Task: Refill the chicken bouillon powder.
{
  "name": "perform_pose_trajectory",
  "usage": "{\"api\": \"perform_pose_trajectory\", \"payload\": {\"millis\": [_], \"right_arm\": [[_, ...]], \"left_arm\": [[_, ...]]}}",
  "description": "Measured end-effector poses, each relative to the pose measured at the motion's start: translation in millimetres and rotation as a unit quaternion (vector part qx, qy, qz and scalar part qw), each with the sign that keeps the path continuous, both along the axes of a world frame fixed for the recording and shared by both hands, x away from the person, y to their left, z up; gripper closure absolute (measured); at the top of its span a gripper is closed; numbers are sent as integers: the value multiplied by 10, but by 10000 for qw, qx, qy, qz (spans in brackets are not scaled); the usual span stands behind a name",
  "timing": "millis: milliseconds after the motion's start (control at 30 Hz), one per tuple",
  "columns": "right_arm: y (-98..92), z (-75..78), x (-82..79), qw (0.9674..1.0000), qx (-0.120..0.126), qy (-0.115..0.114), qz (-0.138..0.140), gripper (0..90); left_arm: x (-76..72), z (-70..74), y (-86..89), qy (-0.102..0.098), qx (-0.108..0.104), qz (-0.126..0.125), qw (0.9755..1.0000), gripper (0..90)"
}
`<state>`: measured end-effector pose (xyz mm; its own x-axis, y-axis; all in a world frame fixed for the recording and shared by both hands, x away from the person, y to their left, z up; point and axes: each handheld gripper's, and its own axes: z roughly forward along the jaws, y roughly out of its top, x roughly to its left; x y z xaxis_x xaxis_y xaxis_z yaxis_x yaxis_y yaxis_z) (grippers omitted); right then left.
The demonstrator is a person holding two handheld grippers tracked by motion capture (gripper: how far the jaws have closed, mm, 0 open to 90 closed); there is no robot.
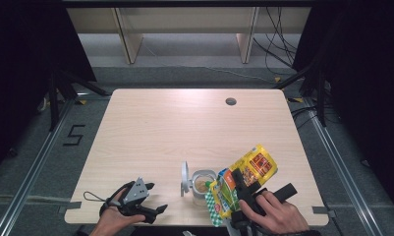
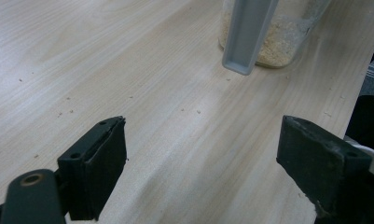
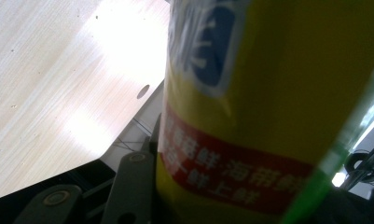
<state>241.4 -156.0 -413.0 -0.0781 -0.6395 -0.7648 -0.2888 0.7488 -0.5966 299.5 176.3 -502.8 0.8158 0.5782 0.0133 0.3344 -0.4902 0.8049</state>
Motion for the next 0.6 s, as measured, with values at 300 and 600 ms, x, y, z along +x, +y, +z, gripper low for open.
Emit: {"api": "perform_pose_trajectory", "payload": {"millis": [300, 600], "right_arm": [[-4, 5, 1, 10000, -5, -6, 0, 632], [-10, -2, 2, 10000, 11, -5, -24, 632]], "left_arm": [[1, 0, 1, 22, 5, -10, 10000, 152], [2, 1, 1, 14, 18, -21, 10000, 151]]}}
